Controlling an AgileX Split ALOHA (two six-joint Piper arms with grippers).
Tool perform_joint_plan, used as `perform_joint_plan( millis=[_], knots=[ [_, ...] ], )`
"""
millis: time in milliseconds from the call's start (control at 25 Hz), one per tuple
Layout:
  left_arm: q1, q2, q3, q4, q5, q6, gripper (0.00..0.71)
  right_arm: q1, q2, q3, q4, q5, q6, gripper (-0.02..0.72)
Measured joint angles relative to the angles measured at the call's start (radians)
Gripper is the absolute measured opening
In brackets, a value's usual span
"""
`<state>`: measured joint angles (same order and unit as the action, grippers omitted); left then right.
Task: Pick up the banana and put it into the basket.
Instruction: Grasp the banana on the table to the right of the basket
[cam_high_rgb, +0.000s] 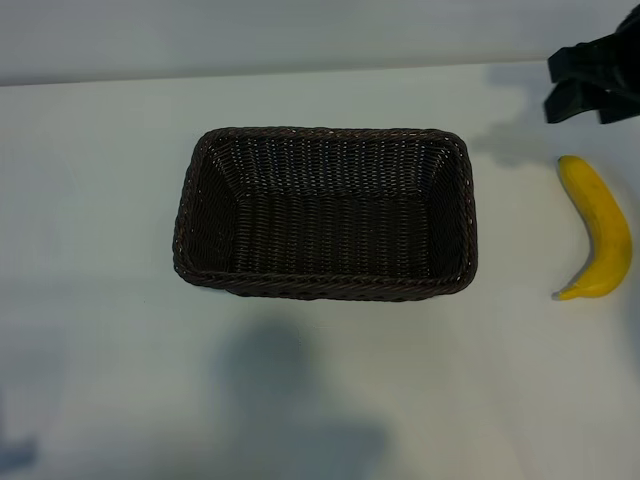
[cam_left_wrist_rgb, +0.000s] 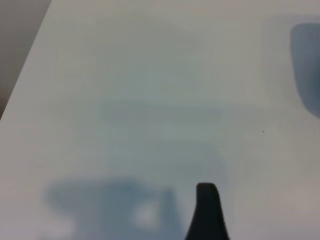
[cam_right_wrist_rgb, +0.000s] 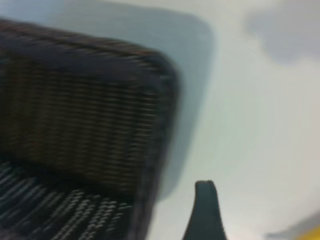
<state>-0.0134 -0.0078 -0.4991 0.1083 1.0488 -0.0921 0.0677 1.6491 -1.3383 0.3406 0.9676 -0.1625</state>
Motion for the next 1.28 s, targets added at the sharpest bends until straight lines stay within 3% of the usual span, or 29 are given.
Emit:
perform_joint_plan(
  millis=[80, 240, 440, 560, 1280],
  knots=[
    [0.0, 0.0, 0.0, 0.0, 0.0, 0.0, 0.571, 0.0, 0.015, -0.008, -0.061, 0.008, 0.084, 0.567],
    [0.0, 0.0, 0.0, 0.0, -0.001, 0.0, 0.571, 0.0, 0.052, -0.015, -0.162, 0.023, 0.174, 0.567],
    [0.0, 0.0, 0.0, 0.0, -0.001, 0.0, 0.571, 0.0, 0.119, -0.015, -0.282, 0.042, 0.209, 0.567],
    [0.0, 0.0, 0.0, 0.0, -0.001, 0.0, 0.571, 0.0, 0.163, -0.015, -0.32, 0.055, 0.208, 0.567],
    [0.0, 0.0, 0.001, 0.0, -0.001, 0.002, 0.571, 0.0, 0.365, -0.015, -0.367, -0.026, 0.162, 0.567]
  ],
)
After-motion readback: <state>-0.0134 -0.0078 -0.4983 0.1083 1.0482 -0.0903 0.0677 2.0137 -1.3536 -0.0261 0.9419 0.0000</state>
